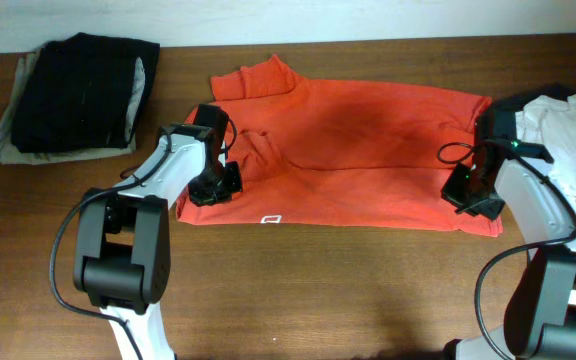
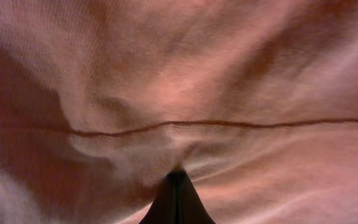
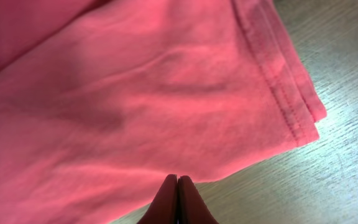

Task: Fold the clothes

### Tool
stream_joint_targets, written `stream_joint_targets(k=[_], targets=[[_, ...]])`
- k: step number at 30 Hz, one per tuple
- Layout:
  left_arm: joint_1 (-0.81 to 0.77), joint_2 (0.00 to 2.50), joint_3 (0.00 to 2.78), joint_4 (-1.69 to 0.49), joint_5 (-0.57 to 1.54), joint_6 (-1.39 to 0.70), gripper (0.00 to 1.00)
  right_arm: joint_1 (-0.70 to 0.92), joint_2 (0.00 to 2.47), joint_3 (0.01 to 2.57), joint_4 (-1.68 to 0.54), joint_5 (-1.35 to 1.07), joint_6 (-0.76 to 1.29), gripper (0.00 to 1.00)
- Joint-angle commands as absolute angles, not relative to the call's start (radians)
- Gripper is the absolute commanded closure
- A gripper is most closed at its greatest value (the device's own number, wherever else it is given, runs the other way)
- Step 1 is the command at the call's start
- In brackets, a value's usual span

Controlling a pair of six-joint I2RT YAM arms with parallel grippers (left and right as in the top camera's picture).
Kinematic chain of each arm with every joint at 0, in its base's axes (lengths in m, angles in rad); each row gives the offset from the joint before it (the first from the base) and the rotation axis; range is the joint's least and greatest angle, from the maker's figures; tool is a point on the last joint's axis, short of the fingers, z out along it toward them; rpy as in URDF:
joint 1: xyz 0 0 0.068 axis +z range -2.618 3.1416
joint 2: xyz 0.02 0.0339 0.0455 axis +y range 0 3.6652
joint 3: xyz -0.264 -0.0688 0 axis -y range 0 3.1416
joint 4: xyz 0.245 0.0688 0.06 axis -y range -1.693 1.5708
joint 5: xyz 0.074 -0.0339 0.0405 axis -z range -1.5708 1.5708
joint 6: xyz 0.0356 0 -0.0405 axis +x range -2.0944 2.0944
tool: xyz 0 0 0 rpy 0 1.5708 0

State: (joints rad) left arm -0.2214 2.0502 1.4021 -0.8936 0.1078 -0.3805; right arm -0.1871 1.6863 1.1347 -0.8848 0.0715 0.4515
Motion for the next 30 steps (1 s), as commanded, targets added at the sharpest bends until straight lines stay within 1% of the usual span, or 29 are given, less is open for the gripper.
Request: stream_joint_targets(k=[1, 7, 15, 20, 22, 24, 30], targets=[[-0.218, 2.067, 1.39, -0.894, 0.081, -0.361, 0.99, -0.21, 1.692, 1.099, -0.856, 0.083, 0.481, 0.96], [-0.213, 2.091, 1.388, -0.894, 0.081, -0.361, 0.99, -0.244, 1.692, 1.029, -0.778, 0.049, 0.514, 0.95], [-0.211, 2.178, 1.388, -0.924, 0.081, -0.369, 0.99, -0.245, 1.707, 1.023, -0.777, 0.049, 0.533, 0.95], [-0.207, 2.178, 1.388, -0.987, 0.079, -0.374, 1.0, -0.246, 1.778, 1.022, -0.781, 0.038, 0.572, 0.96], [-0.202, 2.178, 1.388, -1.04, 0.046, -0.422, 0.99, -0.255, 1.805, 1.022, -0.79, 0.037, 0.59, 0.96], [-0.194, 2.178, 1.388, -1.083, 0.014, -0.462, 0.99, -0.268, 1.813, 1.022, -0.803, 0.038, 0.589, 0.96], [-0.181, 2.177, 1.388, -1.178, 0.014, -0.471, 0.99, -0.318, 1.811, 1.022, -0.842, 0.038, 0.59, 0.96]])
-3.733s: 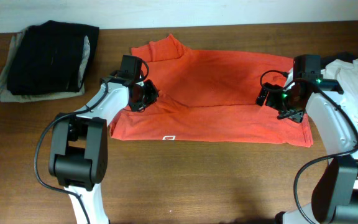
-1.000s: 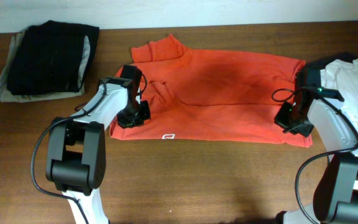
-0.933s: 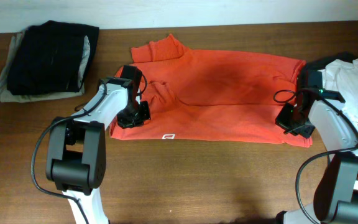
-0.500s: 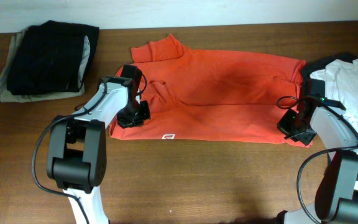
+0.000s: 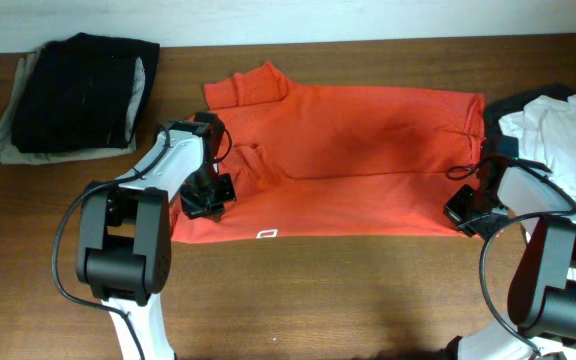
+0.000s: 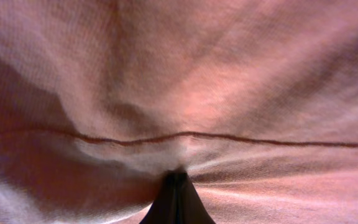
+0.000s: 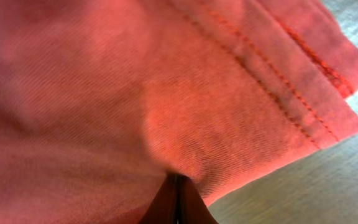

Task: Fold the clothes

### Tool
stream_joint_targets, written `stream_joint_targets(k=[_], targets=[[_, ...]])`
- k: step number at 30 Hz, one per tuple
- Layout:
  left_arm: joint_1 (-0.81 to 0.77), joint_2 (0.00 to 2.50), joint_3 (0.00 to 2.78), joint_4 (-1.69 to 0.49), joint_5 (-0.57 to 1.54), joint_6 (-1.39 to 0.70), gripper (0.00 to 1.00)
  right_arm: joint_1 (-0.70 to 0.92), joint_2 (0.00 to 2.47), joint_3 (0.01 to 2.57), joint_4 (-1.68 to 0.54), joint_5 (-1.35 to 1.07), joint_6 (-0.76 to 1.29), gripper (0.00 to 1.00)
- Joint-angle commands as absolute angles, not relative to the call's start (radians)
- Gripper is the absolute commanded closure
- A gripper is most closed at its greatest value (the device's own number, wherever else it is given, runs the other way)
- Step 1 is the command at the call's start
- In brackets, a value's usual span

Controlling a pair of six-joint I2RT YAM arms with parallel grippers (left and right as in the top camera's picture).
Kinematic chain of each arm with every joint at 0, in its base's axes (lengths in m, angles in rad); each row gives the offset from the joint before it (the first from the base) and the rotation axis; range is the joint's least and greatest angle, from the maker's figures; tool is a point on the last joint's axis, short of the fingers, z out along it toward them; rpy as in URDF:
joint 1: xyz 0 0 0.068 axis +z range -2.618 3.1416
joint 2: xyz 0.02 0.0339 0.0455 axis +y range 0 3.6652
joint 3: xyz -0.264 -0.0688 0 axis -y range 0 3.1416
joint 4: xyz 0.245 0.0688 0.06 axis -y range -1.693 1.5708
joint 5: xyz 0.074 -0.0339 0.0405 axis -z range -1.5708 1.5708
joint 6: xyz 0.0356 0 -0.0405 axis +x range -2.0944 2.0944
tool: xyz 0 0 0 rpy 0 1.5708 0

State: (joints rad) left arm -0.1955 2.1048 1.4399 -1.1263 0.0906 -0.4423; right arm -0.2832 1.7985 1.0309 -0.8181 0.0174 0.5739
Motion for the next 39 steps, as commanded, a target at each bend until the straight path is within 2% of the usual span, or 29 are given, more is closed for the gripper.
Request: stream_joint_targets(k=[1, 9, 23, 24, 25, 26, 27, 28, 29, 30, 31, 32, 36, 39], targets=[[-0.181, 2.176, 1.388, -1.191, 0.014, -0.471, 0.99, -0.323, 1.81, 1.022, -0.847, 0.038, 0.59, 0.97], [-0.181, 2.083, 1.388, -1.281, 0.014, -0.478, 0.99, -0.329, 1.735, 1.022, -0.927, 0.118, 0.688, 0.96], [-0.181, 1.726, 1.388, -1.293, -0.043, -0.478, 0.98, -0.327, 1.438, 1.029, -1.013, 0.128, 0.669, 0.96], [-0.181, 1.703, 1.388, -1.267, -0.042, -0.477, 0.94, -0.327, 1.412, 1.038, -1.005, 0.097, 0.633, 0.96], [-0.181, 1.689, 1.388, -1.249, -0.041, -0.477, 0.78, -0.327, 1.388, 1.049, -0.994, 0.062, 0.591, 0.96], [-0.181, 1.67, 1.389, -1.225, -0.041, -0.478, 0.36, -0.327, 1.364, 1.063, -0.985, 0.025, 0.549, 0.96], [-0.181, 1.653, 1.389, -1.203, -0.037, -0.478, 0.01, -0.327, 1.341, 1.079, -0.975, -0.01, 0.511, 0.89], [-0.181, 1.632, 1.39, -1.171, -0.028, -0.478, 0.01, -0.327, 1.311, 1.104, -0.962, -0.059, 0.456, 0.64], [-0.18, 1.613, 1.39, -1.135, -0.022, -0.478, 0.01, -0.327, 1.292, 1.126, -0.956, -0.085, 0.428, 0.34], [-0.18, 1.592, 1.392, -1.083, -0.023, -0.477, 0.01, -0.327, 1.278, 1.149, -0.952, -0.1, 0.406, 0.14], [-0.18, 1.581, 1.394, -1.046, -0.022, -0.476, 0.01, -0.327, 1.272, 1.172, -0.95, -0.102, 0.396, 0.04], [-0.18, 1.574, 1.398, -1.003, -0.021, -0.465, 0.01, -0.327, 1.272, 1.19, -0.95, -0.102, 0.394, 0.01], [-0.18, 1.578, 1.418, -0.737, -0.015, -0.389, 0.01, -0.327, 1.281, 1.236, -0.908, -0.187, 0.291, 0.01], [-0.178, 1.605, 1.432, -0.614, -0.016, -0.361, 0.01, -0.327, 1.288, 1.236, -0.907, -0.223, 0.284, 0.01]])
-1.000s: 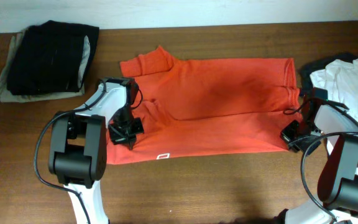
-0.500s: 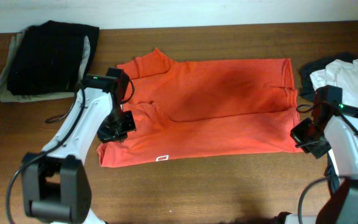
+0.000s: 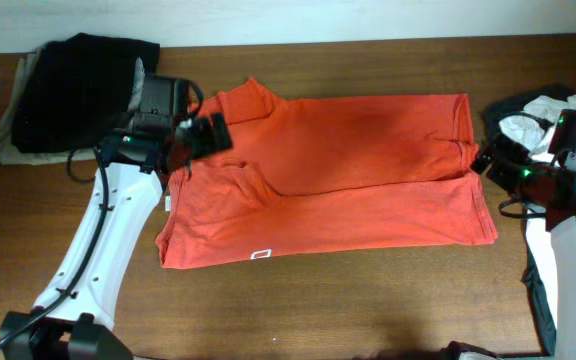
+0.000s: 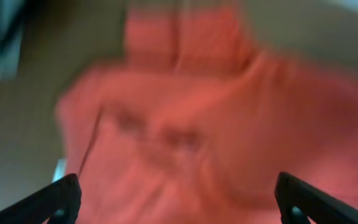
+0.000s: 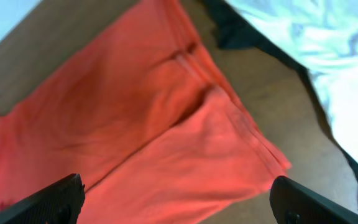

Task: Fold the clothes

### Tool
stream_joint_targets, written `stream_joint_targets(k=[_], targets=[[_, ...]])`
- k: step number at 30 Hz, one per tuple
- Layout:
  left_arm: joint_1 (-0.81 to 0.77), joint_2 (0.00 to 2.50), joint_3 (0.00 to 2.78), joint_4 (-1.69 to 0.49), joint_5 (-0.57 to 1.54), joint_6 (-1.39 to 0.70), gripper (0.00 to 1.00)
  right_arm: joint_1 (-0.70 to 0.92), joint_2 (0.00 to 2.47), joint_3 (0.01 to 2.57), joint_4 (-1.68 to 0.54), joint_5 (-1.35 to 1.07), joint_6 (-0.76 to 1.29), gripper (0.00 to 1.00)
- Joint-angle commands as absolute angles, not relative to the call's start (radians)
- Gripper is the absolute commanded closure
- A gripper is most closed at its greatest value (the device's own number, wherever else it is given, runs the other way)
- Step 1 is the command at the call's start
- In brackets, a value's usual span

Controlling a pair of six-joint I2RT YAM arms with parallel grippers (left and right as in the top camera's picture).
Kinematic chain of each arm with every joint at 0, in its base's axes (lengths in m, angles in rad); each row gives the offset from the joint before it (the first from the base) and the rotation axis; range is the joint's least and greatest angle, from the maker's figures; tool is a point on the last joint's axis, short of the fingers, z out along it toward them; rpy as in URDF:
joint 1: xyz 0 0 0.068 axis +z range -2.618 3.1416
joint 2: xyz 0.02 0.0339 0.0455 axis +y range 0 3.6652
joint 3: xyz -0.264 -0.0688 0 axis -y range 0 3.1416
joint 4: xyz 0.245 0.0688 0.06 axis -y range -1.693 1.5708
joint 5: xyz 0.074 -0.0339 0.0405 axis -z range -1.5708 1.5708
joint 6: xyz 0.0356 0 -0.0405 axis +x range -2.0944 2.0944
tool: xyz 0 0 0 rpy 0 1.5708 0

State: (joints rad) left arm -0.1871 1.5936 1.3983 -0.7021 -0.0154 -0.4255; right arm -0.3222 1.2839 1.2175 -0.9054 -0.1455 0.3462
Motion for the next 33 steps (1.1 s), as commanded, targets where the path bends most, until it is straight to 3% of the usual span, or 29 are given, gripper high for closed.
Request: stream_joint_targets(k=[1, 13, 21, 33], targets=[[-0.172, 1.628, 1.451, -0.583, -0.015, -0.344, 0.01, -0.327, 1.293, 1.236, -0.913, -0.223, 0.284, 0.01], [-0.038, 2.13, 2.004, -0.772, 0.166, -0.229, 0.01, -0.327, 1.375, 1.235, -0.997, -0.226, 0.246, 0.01], [-0.026, 2.313, 2.012, -0.767, 0.284, -0.139, 0.01, -0.327, 1.409, 1.235, -1.0, -0.225, 0.239, 0.01], [-0.009, 2.427, 2.012, -0.749, 0.13, -0.111, 0.01, -0.327, 1.41, 1.235, -1.003, -0.225, 0.239, 0.01]])
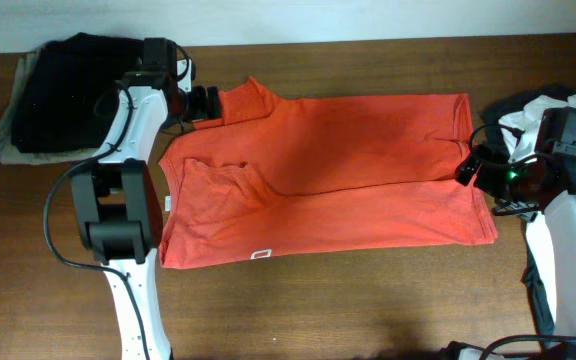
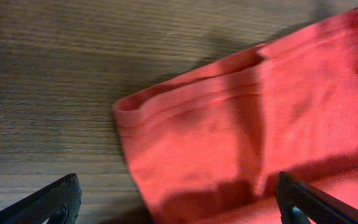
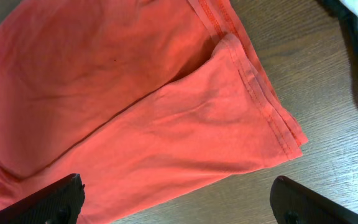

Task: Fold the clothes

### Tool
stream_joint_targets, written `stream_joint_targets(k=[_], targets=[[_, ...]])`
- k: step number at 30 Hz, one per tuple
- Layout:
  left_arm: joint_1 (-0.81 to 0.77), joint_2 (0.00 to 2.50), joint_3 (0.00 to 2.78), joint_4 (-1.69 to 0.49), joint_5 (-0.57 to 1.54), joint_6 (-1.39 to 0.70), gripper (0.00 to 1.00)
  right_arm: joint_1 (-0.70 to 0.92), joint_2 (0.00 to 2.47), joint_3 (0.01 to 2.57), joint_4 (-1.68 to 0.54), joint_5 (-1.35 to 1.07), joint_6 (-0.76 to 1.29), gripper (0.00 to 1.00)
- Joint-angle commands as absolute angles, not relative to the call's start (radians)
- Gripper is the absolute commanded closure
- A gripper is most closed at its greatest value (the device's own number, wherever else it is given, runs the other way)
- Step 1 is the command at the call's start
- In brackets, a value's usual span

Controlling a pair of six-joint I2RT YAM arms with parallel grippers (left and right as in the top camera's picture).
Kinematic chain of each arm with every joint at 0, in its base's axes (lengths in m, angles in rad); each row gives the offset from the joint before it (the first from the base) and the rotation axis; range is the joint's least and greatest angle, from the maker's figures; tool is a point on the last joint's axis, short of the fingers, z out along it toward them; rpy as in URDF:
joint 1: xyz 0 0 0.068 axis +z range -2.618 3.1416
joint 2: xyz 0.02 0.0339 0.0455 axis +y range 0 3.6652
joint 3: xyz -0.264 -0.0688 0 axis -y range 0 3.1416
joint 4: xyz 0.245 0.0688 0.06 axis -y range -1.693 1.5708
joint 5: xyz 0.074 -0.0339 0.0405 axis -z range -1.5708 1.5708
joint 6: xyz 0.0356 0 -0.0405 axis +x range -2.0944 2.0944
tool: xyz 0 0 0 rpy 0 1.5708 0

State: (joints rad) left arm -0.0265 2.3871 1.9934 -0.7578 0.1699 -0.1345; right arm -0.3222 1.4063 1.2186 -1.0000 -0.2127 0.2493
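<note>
An orange shirt [image 1: 348, 165] lies flat across the middle of the table, with a front layer doubled over its near half. One short sleeve [image 1: 243, 100] sticks out at the far left. My left gripper [image 1: 200, 103] hovers open right beside that sleeve; in the left wrist view the sleeve cuff [image 2: 185, 118] lies between its spread fingertips [image 2: 61, 199]. My right gripper [image 1: 473, 168] is open above the shirt's right edge; the right wrist view shows the hemmed corner [image 3: 272, 124] below it. Nothing is held by either gripper [image 2: 178, 205] [image 3: 178, 205].
A stack of dark folded clothes [image 1: 73, 90] on a beige piece sits at the far left corner, just left of my left arm. A heap of white and dark garments [image 1: 563, 115] lies at the right edge, beside my right arm. Brown wooden table [image 1: 368, 300].
My left gripper went from above the shirt's left shoulder to the far-left sleeve, lower and close to the cuff. My right gripper dropped a little nearer the right edge. Both stay open; the shirt has not moved.
Both grippers were shut on the shirt's near corners, left and right. A second later they still held it, and the shirt had shifted toward the front-left. Then both were open and raised with the shirt lying flat. Now each hovers open at one end.
</note>
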Motion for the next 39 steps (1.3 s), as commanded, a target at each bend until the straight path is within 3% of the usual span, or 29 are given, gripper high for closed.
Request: stream_joint_targets(k=[1, 13, 19, 24, 28, 31, 36, 39], targets=[[-0.001, 2.437, 2.012, -0.743, 0.13, -0.111, 0.01, -0.327, 1.41, 1.235, -1.003, -0.225, 0.239, 0.01], [-0.014, 2.465, 2.012, -0.623, 0.124, -0.088, 0.02, -0.327, 1.41, 1.235, -1.018, -0.225, 0.239, 0.01], [-0.078, 2.5, 2.012, -0.62, -0.159, -0.006, 0.02, -0.327, 1.41, 1.235, -1.022, -0.225, 0.239, 0.01], [-0.096, 2.508, 2.012, -0.613, -0.173, -0.007, 0.02, -0.327, 1.41, 1.235, -1.023, -0.225, 0.239, 0.01], [-0.096, 2.508, 2.012, -0.614, -0.173, -0.007, 0.17, -0.327, 1.41, 1.235, -1.017, -0.225, 0.239, 0.0], [-0.096, 2.508, 2.012, -0.612, -0.173, -0.007, 0.36, -0.327, 1.41, 1.235, -0.997, -0.217, 0.24, 0.07], [-0.096, 2.508, 2.012, -0.588, -0.173, -0.007, 0.62, -0.327, 1.41, 1.236, -0.968, -0.21, 0.24, 0.06], [-0.096, 2.508, 2.012, -0.575, -0.173, -0.007, 0.84, -0.327, 1.41, 1.25, -0.941, -0.21, 0.239, 0.08]])
